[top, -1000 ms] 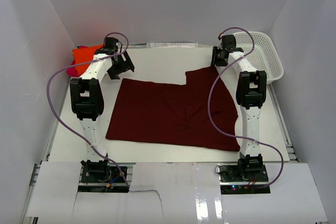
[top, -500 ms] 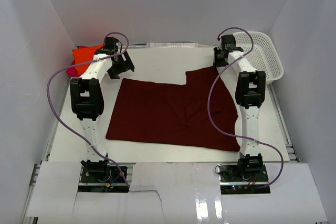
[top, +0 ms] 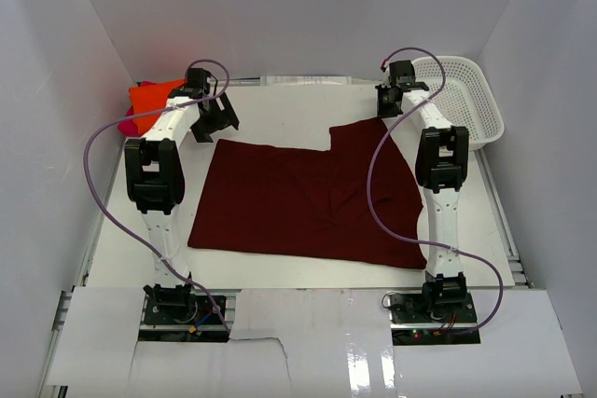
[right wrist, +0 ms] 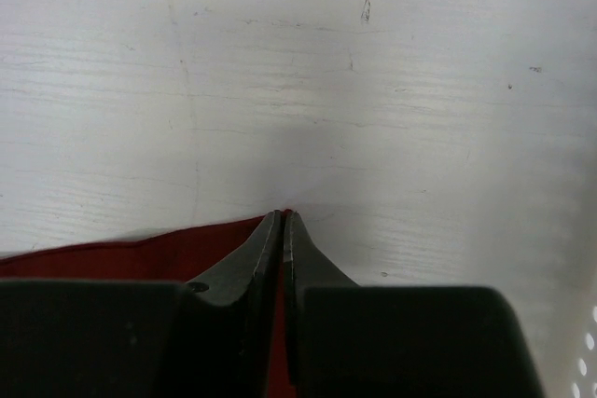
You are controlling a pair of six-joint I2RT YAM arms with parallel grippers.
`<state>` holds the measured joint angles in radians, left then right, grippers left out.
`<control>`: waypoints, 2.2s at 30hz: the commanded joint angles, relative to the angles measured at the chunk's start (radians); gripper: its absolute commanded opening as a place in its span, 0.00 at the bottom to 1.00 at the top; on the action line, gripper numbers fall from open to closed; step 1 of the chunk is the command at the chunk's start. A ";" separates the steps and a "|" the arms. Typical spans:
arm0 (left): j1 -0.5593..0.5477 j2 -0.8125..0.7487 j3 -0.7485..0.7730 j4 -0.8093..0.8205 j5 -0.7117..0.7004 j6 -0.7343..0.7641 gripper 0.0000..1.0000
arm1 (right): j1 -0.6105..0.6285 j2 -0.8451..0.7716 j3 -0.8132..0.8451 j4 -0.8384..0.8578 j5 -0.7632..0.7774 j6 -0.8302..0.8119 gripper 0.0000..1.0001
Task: Fold and stack the t-shirts
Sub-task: Grap the side of the flattened tshirt furthest away from the robot with both arms
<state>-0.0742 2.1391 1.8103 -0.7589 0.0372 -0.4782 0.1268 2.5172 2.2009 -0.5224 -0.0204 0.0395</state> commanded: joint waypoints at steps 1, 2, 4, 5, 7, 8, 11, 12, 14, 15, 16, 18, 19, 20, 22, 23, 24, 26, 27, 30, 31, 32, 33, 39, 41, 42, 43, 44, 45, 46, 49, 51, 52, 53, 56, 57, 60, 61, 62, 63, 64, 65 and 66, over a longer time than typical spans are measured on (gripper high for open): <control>0.002 -0.004 -0.006 0.001 -0.005 0.012 0.96 | 0.007 0.034 0.008 -0.036 -0.033 -0.016 0.08; 0.001 -0.002 -0.006 0.000 -0.002 0.013 0.96 | 0.007 0.029 0.006 -0.034 -0.033 -0.012 0.08; 0.001 -0.001 -0.006 -0.003 -0.002 0.015 0.96 | 0.005 0.020 0.003 -0.030 -0.039 -0.009 0.08; 0.001 0.002 -0.008 -0.005 -0.003 0.016 0.96 | 0.007 0.014 -0.001 -0.025 -0.049 -0.006 0.08; 0.002 0.007 -0.005 -0.010 -0.006 0.021 0.96 | 0.005 -0.003 -0.023 -0.005 -0.050 -0.003 0.08; 0.001 0.015 -0.002 -0.014 -0.017 0.023 0.95 | 0.005 -0.008 -0.026 -0.002 -0.056 -0.003 0.08; 0.001 0.036 0.010 -0.023 -0.022 0.029 0.91 | 0.005 -0.017 -0.030 -0.001 -0.056 0.002 0.08; 0.001 0.051 0.014 -0.023 -0.022 0.030 0.89 | 0.005 -0.018 -0.033 -0.001 -0.053 0.000 0.08; 0.001 0.067 0.023 -0.029 -0.022 0.029 0.80 | 0.005 -0.024 -0.035 -0.001 -0.055 -0.001 0.08; 0.001 0.079 0.026 -0.033 -0.023 0.026 0.78 | 0.005 -0.027 -0.039 -0.001 -0.053 -0.003 0.08; 0.001 0.084 0.029 -0.033 -0.023 0.023 0.77 | 0.005 -0.032 -0.041 0.001 -0.052 -0.003 0.08; 0.001 0.088 0.032 -0.031 -0.054 0.020 0.75 | 0.005 -0.037 -0.046 0.002 -0.055 -0.004 0.08; 0.001 0.088 0.035 -0.031 -0.060 0.020 0.75 | 0.005 -0.040 -0.047 0.004 -0.056 -0.004 0.08; 0.002 0.090 0.038 -0.033 -0.066 0.018 0.74 | 0.005 -0.041 -0.049 0.005 -0.056 -0.004 0.08; 0.001 0.090 0.044 -0.031 -0.086 0.018 0.74 | 0.005 -0.041 -0.050 0.007 -0.059 -0.006 0.08; 0.001 0.088 0.049 -0.031 -0.089 0.015 0.74 | 0.005 -0.043 -0.050 0.007 -0.059 -0.004 0.08; 0.001 0.088 0.050 -0.031 -0.094 0.015 0.74 | 0.005 -0.043 -0.052 0.007 -0.059 -0.004 0.08; 0.001 0.085 0.055 -0.031 -0.105 0.010 0.74 | 0.005 -0.043 -0.052 0.009 -0.061 -0.004 0.08; 0.002 0.085 0.061 -0.031 -0.106 0.009 0.75 | 0.005 -0.041 -0.052 0.009 -0.062 -0.006 0.08; 0.005 0.076 0.066 -0.031 -0.105 0.000 0.75 | 0.005 -0.041 -0.053 0.009 -0.061 -0.006 0.08; 0.005 0.070 0.069 -0.033 -0.103 -0.003 0.75 | 0.005 -0.040 -0.053 0.009 -0.062 -0.007 0.08; 0.005 0.061 0.070 -0.033 -0.103 -0.010 0.75 | 0.005 -0.040 -0.055 0.009 -0.062 -0.007 0.08; 0.005 0.059 0.073 -0.033 -0.103 -0.011 0.75 | 0.005 -0.040 -0.053 0.009 -0.062 -0.007 0.08; 0.005 0.067 0.113 -0.033 -0.097 -0.023 0.73 | 0.005 -0.040 -0.055 0.009 -0.065 -0.007 0.08; 0.005 0.074 0.125 -0.034 -0.092 -0.023 0.71 | 0.005 -0.041 -0.053 0.009 -0.064 -0.010 0.08; 0.007 0.082 0.127 -0.034 -0.086 -0.025 0.68 | 0.005 -0.041 -0.053 0.007 -0.062 -0.009 0.08; 0.005 0.087 0.132 -0.036 -0.083 -0.023 0.66 | 0.005 -0.041 -0.055 0.007 -0.062 -0.010 0.08; 0.005 0.090 0.135 -0.036 -0.080 -0.022 0.63 | 0.005 -0.041 -0.055 0.007 -0.061 -0.010 0.08; 0.005 0.093 0.135 -0.036 -0.076 -0.020 0.63 | 0.005 -0.041 -0.055 0.007 -0.061 -0.012 0.08; 0.007 0.102 0.136 -0.037 -0.065 -0.017 0.63 | 0.005 -0.041 -0.055 0.007 -0.061 -0.010 0.08; 0.005 0.113 0.141 -0.049 -0.063 -0.016 0.63 | 0.005 -0.041 -0.055 0.007 -0.059 -0.012 0.08; 0.007 0.116 0.138 -0.057 -0.065 -0.014 0.63 | 0.005 -0.041 -0.053 0.007 -0.059 -0.012 0.08; 0.005 0.116 0.138 -0.057 -0.065 -0.013 0.63 | 0.005 -0.041 -0.053 0.007 -0.056 -0.010 0.08; 0.005 0.122 0.138 -0.059 -0.066 -0.011 0.63 | 0.005 -0.041 -0.053 0.007 -0.056 -0.010 0.08; 0.007 0.134 0.152 -0.072 -0.083 -0.008 0.62 | 0.005 -0.043 -0.053 0.005 -0.056 -0.010 0.08; 0.005 0.142 0.153 -0.076 -0.086 -0.008 0.62 | 0.005 -0.046 -0.053 0.005 -0.056 -0.010 0.08; 0.005 0.154 0.158 -0.077 -0.095 -0.010 0.59 | 0.005 -0.049 -0.056 0.004 -0.055 -0.012 0.08; 0.005 0.159 0.167 -0.079 -0.100 -0.008 0.55 | 0.005 -0.049 -0.056 0.004 -0.055 -0.012 0.08; 0.007 0.166 0.170 -0.080 -0.106 -0.008 0.53 | 0.005 -0.049 -0.058 0.004 -0.056 -0.012 0.08; 0.005 0.173 0.175 -0.082 -0.109 -0.007 0.53 | 0.005 -0.051 -0.061 0.004 -0.059 -0.012 0.08; 0.007 0.177 0.181 -0.086 -0.111 -0.008 0.52 | 0.005 -0.051 -0.063 0.004 -0.059 -0.013 0.08; 0.007 0.182 0.191 -0.091 -0.114 -0.010 0.48 | 0.005 -0.051 -0.063 0.002 -0.058 -0.012 0.08; 0.005 0.185 0.192 -0.092 -0.114 -0.010 0.46 | 0.005 -0.049 -0.064 0.004 -0.059 -0.012 0.08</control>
<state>-0.0738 2.3276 1.9621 -0.8410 -0.0544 -0.4908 0.1246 2.5008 2.1616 -0.4847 -0.0597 0.0406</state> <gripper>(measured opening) 0.474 0.081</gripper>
